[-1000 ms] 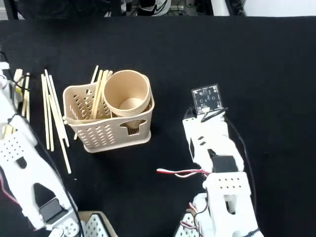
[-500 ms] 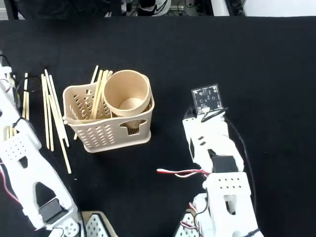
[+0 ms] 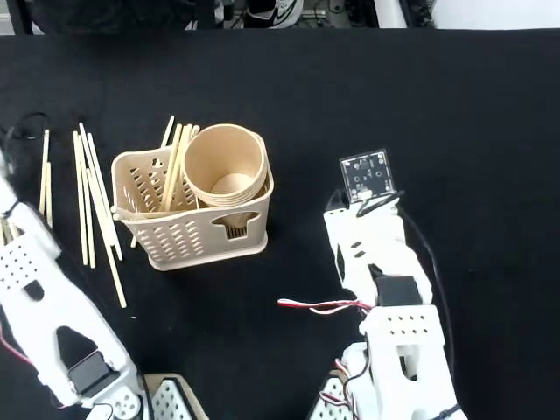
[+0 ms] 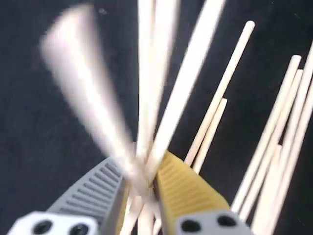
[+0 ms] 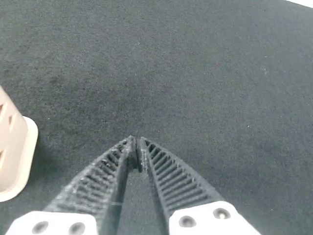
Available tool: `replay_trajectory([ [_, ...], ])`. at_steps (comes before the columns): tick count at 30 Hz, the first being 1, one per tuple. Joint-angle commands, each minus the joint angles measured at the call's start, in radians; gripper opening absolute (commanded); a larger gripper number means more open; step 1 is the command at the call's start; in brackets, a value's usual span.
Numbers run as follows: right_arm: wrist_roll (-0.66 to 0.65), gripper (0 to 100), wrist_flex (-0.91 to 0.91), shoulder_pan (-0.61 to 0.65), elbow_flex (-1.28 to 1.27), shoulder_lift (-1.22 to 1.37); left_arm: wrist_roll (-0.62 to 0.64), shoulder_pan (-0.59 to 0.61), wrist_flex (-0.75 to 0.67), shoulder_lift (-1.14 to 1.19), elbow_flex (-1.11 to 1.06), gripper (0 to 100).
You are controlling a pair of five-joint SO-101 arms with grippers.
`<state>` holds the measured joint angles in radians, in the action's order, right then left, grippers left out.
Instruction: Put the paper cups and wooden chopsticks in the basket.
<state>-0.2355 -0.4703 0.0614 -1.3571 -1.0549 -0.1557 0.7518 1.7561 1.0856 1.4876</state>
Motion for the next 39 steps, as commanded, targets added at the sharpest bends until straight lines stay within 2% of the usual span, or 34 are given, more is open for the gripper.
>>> replay_trajectory([
  [1, -0.011, 1.5, 0.023, -0.009, 0.013, -0.008, 0.037, 0.002, 0.008, -0.296, -0.239, 3],
  [6, -0.011, 1.5, 0.023, -0.009, 0.013, -0.008, 0.040, -0.051, 0.005, -0.575, -0.440, 3],
  [12, -0.011, 1.5, 0.023, -0.009, 0.013, -0.008, 0.041, -0.124, -0.008, -0.821, -0.529, 3],
  [17, -0.011, 1.5, 0.023, -0.009, 0.013, -0.008, 0.071, -0.148, -0.057, -0.918, -0.530, 3],
  [29, -0.011, 1.5, 0.023, -0.009, 0.013, -0.008, 0.192, -0.163, -0.064, -1.149, -0.524, 3],
  [39, -0.011, 1.5, 0.021, -0.009, 0.013, -0.008, 0.196, -0.372, -0.032, -1.430, -0.532, 3],
])
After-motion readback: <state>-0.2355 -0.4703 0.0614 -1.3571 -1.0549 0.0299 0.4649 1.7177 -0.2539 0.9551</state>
